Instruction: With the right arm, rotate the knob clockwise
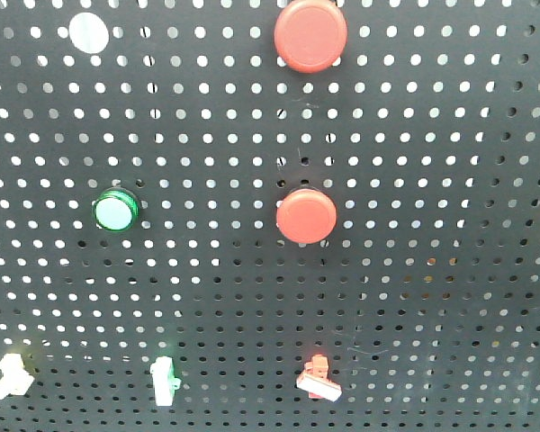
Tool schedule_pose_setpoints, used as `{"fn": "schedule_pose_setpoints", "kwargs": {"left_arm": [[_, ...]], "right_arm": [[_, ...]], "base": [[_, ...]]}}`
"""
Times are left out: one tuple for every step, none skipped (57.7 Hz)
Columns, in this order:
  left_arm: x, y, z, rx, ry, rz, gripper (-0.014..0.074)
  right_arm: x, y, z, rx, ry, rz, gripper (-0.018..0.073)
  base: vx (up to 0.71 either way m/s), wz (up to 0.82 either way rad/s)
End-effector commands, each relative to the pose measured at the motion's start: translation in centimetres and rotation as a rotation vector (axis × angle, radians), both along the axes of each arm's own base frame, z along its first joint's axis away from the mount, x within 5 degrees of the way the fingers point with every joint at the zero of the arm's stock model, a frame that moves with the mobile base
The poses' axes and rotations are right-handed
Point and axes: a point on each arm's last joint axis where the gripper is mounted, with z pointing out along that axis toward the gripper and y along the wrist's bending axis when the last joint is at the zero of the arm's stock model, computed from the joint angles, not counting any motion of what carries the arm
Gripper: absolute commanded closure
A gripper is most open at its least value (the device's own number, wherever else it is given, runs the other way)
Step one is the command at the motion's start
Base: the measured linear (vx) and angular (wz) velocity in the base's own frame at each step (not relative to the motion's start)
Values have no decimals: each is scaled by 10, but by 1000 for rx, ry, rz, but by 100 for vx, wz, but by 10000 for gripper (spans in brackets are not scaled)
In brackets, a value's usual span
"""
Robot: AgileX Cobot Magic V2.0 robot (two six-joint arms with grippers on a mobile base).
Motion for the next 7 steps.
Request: {"fn": "schedule_pose_setpoints", "kwargs": {"left_arm": [[0, 1, 3, -20, -68, 11, 603], [0, 1, 3, -20, -68, 11, 603], [0, 1, 3, -20, -68, 11, 603], [0, 1, 3, -20, -68, 11, 603], [0, 1, 3, -20, -68, 11, 603], [0, 1, 3, -20, -68, 11, 603], [0, 1, 3, -20, -68, 11, 603]], "right_arm": [[0, 0, 6, -16, -93, -5, 568], [0, 0, 6, -16, -93, -5, 568], [0, 0, 6, -16, -93, -5, 568], [0, 0, 6, -16, -93, -5, 568], [0, 0, 6, -16, -93, -5, 568], [0, 0, 6, -16, -93, -5, 568], [0, 0, 6, -16, -93, -5, 568]], "base": [[0, 0], [0, 0], [0, 0], [0, 0], [0, 0], [0, 0], [0, 0]]}}
